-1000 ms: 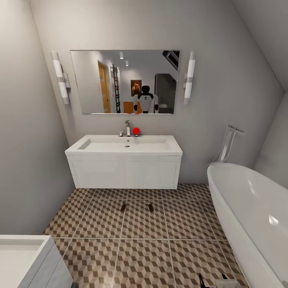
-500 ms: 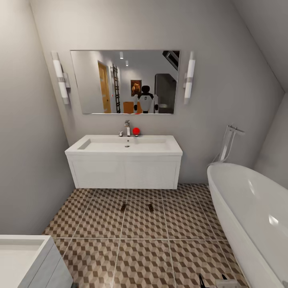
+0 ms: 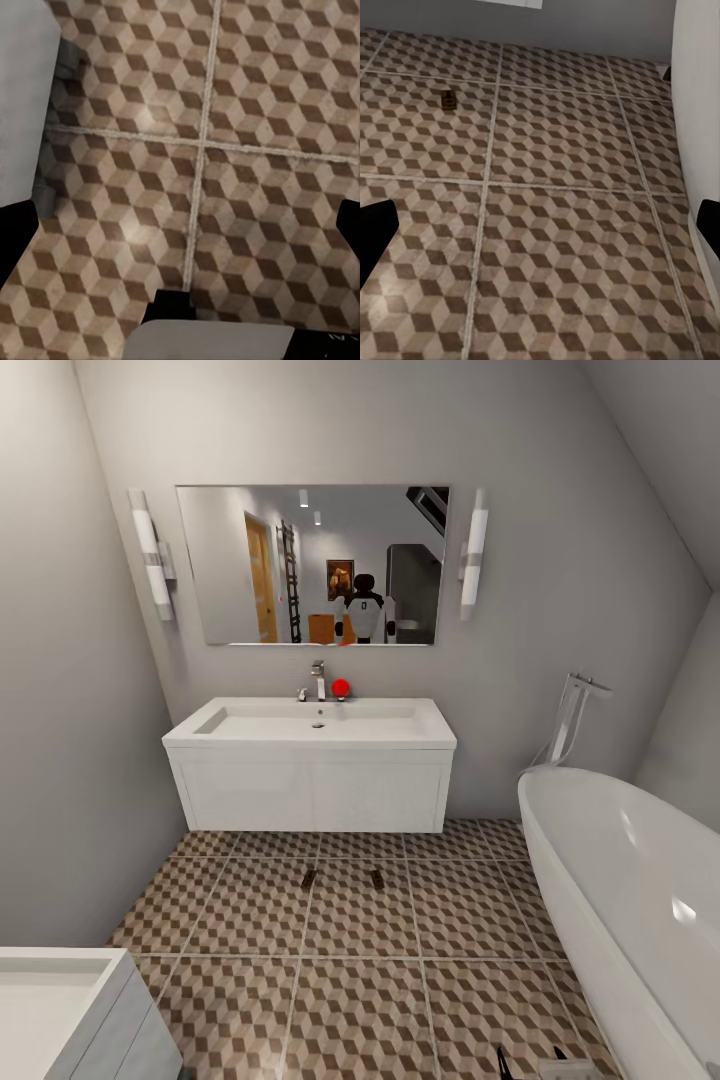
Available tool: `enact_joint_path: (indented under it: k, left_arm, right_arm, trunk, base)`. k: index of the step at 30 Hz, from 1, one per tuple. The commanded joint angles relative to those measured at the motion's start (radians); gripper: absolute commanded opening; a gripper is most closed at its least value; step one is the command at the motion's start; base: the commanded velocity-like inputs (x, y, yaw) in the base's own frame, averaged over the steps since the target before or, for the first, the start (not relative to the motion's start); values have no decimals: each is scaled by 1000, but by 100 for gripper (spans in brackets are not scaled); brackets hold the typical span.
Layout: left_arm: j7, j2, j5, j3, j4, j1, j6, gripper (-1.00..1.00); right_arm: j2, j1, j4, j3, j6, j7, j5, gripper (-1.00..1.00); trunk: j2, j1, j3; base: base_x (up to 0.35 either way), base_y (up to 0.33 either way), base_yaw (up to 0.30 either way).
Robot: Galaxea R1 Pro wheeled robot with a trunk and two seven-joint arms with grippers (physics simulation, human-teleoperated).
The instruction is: Take the four mousetraps from the cabinet in the bathroom and place them on the bathroom floor. Make sure all four end up on the same floor surface, and ensure that at least two of them are either under or directly next to the same bathroom sink.
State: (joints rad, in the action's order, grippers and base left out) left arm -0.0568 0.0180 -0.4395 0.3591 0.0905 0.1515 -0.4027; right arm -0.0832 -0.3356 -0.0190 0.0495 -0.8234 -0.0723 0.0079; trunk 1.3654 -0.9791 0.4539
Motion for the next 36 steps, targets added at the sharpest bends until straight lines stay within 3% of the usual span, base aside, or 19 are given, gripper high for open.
enact_joint_path:
  k: [1,10,36]
  left_arm:
    - [-7,0,-3,8,0,0,-4,100]
    - [-13,-3,-4,8,0,0,-6,100]
    - [-14,-9,-4,8,-3,0,-5,100]
  right_arm:
    - [0,-1,1,6,-2,-7,1,100]
    - [0,-1,1,6,-2,-7,1,100]
    - [8,0,1,6,-2,-7,1,100]
  trunk:
    - [1,0,1]
    - [1,0,1]
    - [-181,100,-80]
  base:
    - [0,0,0]
    - [0,0,0]
    - [0,0,0]
